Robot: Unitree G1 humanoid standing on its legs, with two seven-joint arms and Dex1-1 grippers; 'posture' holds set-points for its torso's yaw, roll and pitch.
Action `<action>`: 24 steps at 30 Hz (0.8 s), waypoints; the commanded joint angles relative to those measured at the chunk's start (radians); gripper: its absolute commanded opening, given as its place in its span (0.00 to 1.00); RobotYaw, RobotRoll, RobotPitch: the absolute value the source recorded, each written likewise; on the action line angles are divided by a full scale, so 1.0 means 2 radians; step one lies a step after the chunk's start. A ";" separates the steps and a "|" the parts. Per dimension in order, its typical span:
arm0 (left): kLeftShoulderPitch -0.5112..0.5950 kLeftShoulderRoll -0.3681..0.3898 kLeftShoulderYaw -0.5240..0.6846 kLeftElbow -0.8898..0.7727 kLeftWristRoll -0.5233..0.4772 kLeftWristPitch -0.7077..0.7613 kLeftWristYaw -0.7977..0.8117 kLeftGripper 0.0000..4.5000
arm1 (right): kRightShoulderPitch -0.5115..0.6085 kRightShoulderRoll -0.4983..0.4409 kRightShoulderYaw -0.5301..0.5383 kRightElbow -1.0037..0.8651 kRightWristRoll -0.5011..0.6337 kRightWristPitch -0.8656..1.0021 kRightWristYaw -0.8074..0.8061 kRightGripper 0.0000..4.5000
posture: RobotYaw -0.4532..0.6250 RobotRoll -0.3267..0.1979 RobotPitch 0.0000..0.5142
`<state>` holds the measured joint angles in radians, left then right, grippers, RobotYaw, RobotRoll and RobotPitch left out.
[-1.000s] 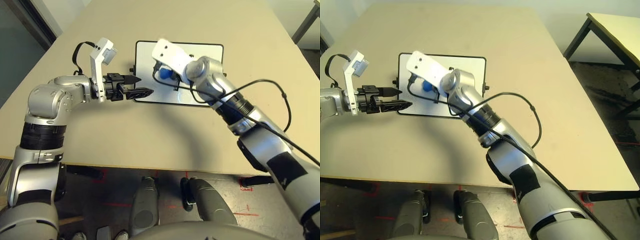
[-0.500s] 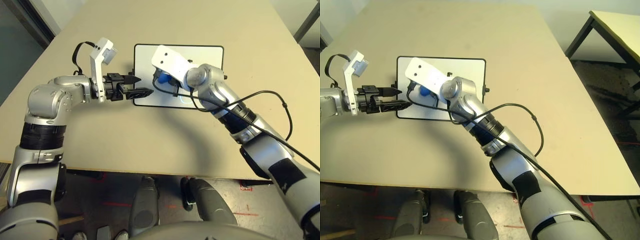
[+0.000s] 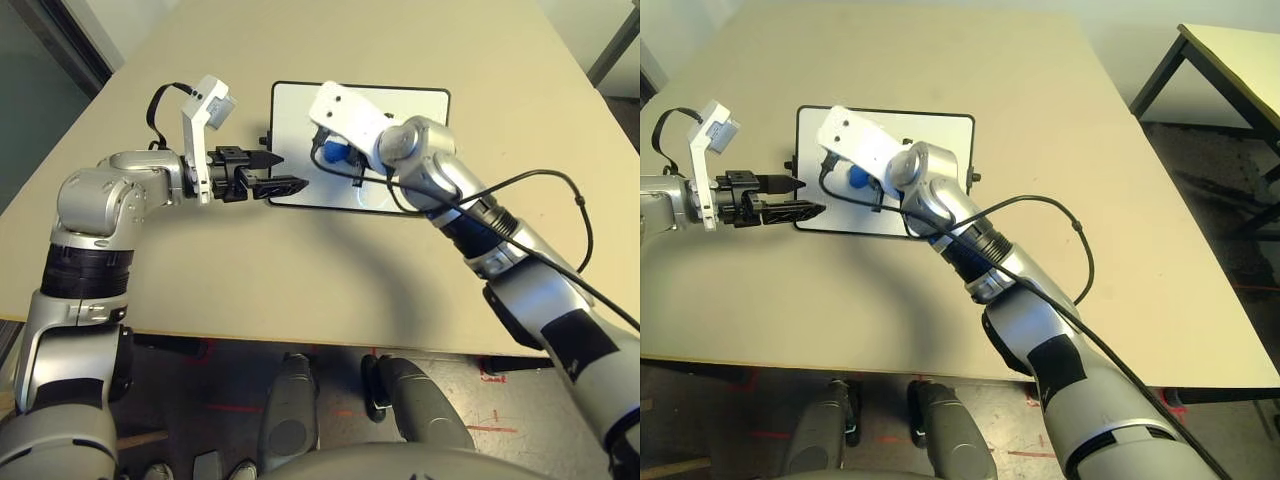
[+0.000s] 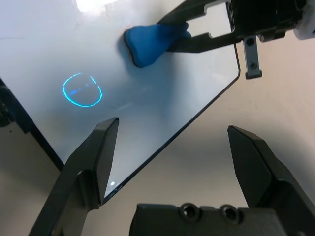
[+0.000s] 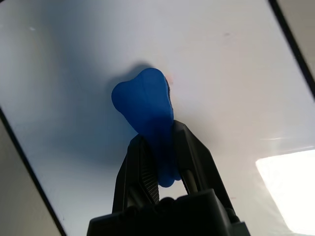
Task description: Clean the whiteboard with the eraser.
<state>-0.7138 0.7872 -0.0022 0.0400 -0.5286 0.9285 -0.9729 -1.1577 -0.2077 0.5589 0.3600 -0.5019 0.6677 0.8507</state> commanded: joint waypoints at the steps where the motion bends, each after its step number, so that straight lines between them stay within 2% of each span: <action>1: 0.001 0.000 -0.005 -0.001 0.004 0.001 -0.001 1.00 | -0.006 -0.004 -0.013 0.008 0.007 0.009 -0.005 0.14 | 0.42 0.62 0.34; 9: 0.000 0.001 -0.005 0.000 0.005 0.001 -0.002 1.00 | -0.001 -0.005 -0.009 -0.001 0.009 0.014 -0.002 0.14 | 0.42 0.62 0.34; 17: -0.001 0.001 -0.006 0.002 0.005 0.001 -0.003 1.00 | 0.034 -0.007 0.013 -0.052 0.010 0.022 0.026 0.14 | 0.42 0.62 0.34; 24: -0.002 -0.002 -0.006 0.006 0.008 -0.002 -0.003 1.00 | 0.011 -0.008 -0.003 -0.054 0.016 0.021 0.023 0.14 | 0.42 0.62 0.33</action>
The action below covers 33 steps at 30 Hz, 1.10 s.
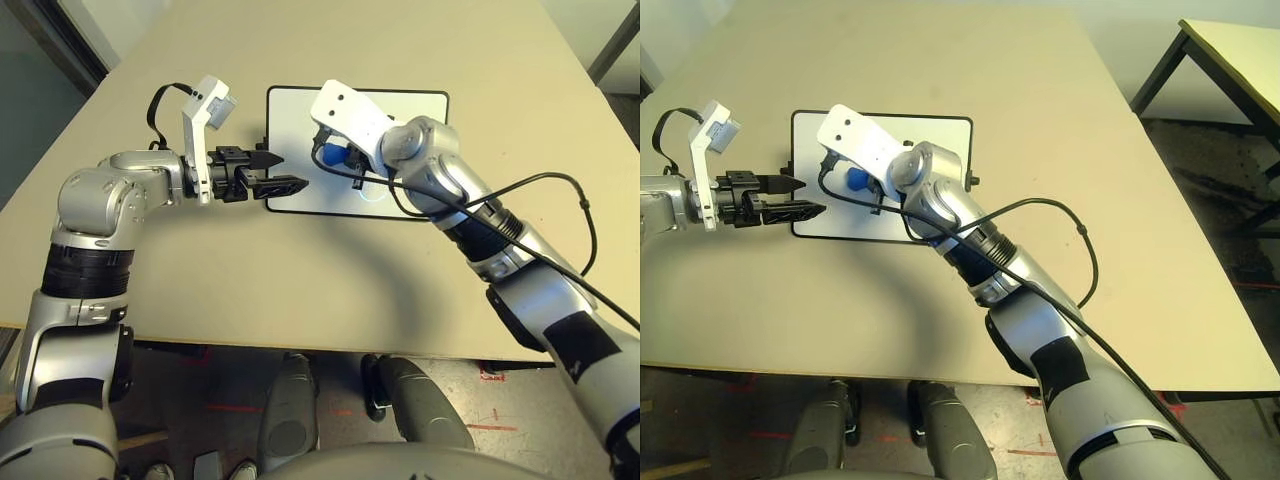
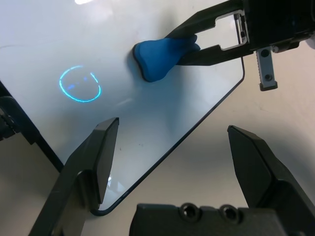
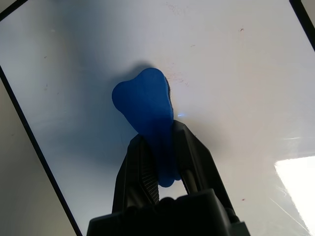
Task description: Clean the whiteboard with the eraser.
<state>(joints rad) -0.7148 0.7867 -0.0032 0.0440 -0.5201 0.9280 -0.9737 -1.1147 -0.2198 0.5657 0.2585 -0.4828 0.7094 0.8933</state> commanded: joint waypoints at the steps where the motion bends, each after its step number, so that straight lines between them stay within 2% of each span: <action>1: -0.002 -0.002 -0.006 0.004 0.005 -0.003 -0.003 1.00 | -0.014 -0.002 -0.008 -0.003 0.007 0.000 0.001 0.14 | 0.42 0.62 0.33; 12: -0.002 -0.008 -0.005 0.006 0.008 -0.005 -0.003 1.00 | -0.021 -0.012 -0.009 0.003 0.009 -0.002 -0.009 0.14 | 0.41 0.62 0.32; 20: 0.001 -0.009 -0.004 0.000 0.006 -0.002 0.000 1.00 | -0.003 -0.017 0.002 0.040 0.005 -0.022 -0.020 0.14 | 0.42 0.62 0.32; 33: 0.001 -0.007 -0.003 -0.002 0.006 0.000 -0.001 1.00 | 0.037 -0.015 0.027 -0.013 -0.002 -0.014 0.008 0.14 | 0.42 0.62 0.32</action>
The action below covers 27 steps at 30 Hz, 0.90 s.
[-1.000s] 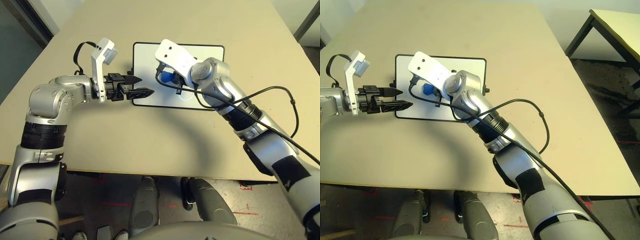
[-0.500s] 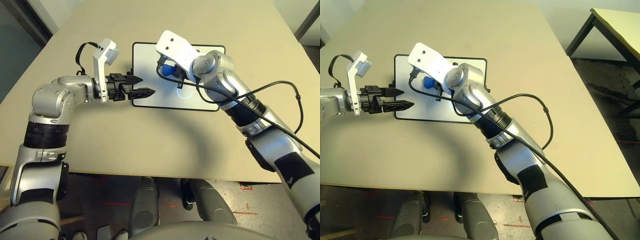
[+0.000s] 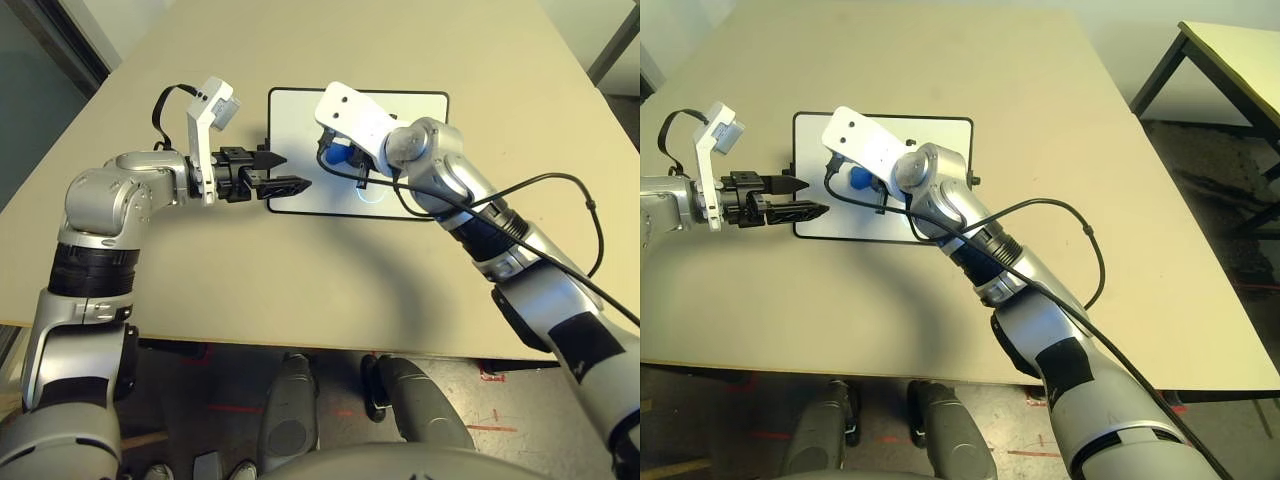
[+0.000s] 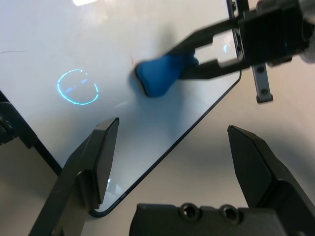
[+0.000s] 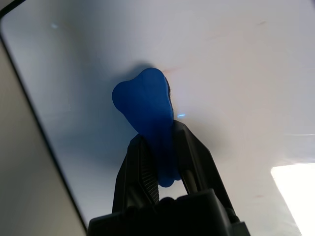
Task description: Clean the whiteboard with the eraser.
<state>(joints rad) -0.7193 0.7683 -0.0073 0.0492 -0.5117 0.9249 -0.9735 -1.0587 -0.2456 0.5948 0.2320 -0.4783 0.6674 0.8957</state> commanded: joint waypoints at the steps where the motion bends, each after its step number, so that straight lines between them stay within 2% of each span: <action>1: 0.003 0.003 -0.001 -0.003 0.002 0.001 -0.001 1.00 | 0.007 -0.002 0.011 0.002 -0.004 0.006 0.006 0.14 | 0.42 0.62 0.31; 14: 0.000 -0.001 -0.005 0.003 0.005 -0.004 -0.004 1.00 | -0.042 0.012 -0.035 0.047 0.014 -0.012 -0.038 0.14 | 0.41 0.62 0.30; 27: 0.002 0.002 -0.004 0.000 0.003 0.000 -0.004 1.00 | 0.019 0.004 0.010 -0.012 0.001 0.000 0.003 0.14 | 0.42 0.62 0.33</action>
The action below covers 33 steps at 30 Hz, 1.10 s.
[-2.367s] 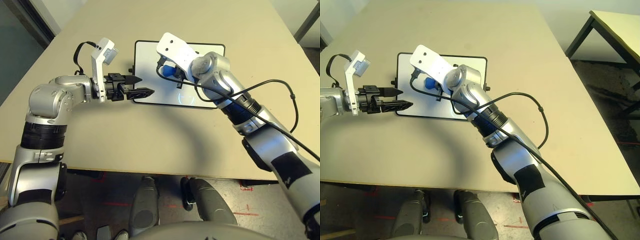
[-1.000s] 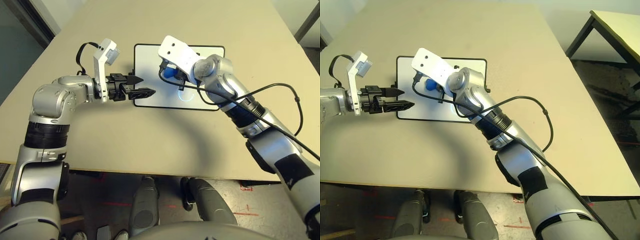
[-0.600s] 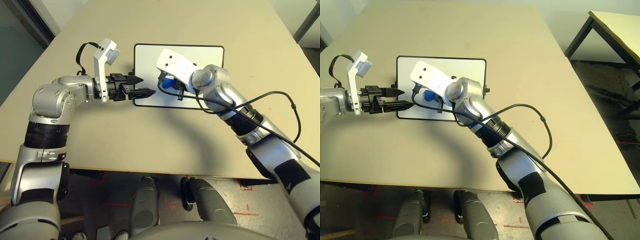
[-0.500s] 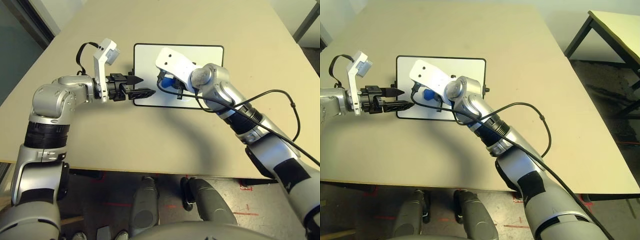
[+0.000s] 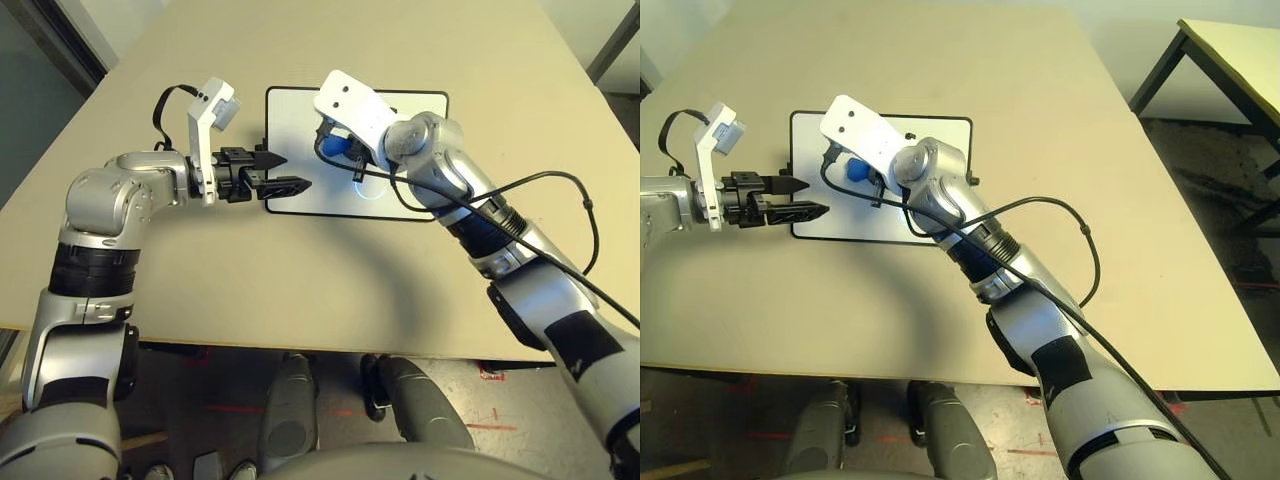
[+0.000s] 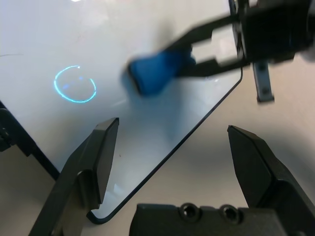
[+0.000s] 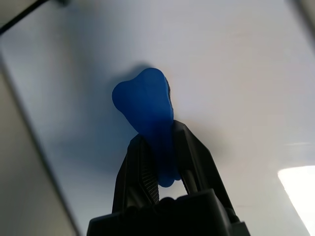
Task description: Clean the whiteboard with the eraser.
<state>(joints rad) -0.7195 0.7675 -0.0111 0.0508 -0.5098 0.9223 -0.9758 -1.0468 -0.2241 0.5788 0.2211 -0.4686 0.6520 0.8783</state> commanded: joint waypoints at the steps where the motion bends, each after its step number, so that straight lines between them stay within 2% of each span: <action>1: 0.002 0.003 -0.002 -0.001 0.002 0.001 -0.003 1.00 | 0.014 -0.007 0.018 -0.008 -0.005 0.008 0.013 0.14 | 0.42 0.62 0.33; 4: 0.002 0.003 -0.002 -0.001 0.002 0.001 -0.003 1.00 | 0.013 -0.008 0.017 -0.006 -0.006 0.007 0.013 0.14 | 0.42 0.62 0.33; 15: 0.002 0.001 -0.003 0.001 0.003 0.000 -0.003 1.00 | -0.052 0.013 -0.028 0.067 0.007 -0.010 -0.040 0.14 | 0.41 0.62 0.33; 20: 0.003 0.000 -0.003 0.000 0.002 0.000 -0.002 1.00 | -0.040 0.011 -0.020 0.056 0.004 -0.007 -0.032 0.14 | 0.41 0.62 0.33; 28: 0.003 0.001 -0.002 0.000 0.002 0.000 -0.002 1.00 | 0.025 -0.017 0.028 -0.033 -0.009 0.019 0.024 0.14 | 0.41 0.62 0.34; 33: 0.002 0.001 -0.003 0.001 0.002 0.000 -0.003 1.00 | 0.017 -0.016 0.023 -0.033 -0.010 0.026 0.023 0.14 | 0.41 0.62 0.34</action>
<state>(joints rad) -0.7195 0.7665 -0.0128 0.0509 -0.5098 0.9225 -0.9757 -1.0046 -0.2579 0.6179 0.1423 -0.4837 0.6970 0.9281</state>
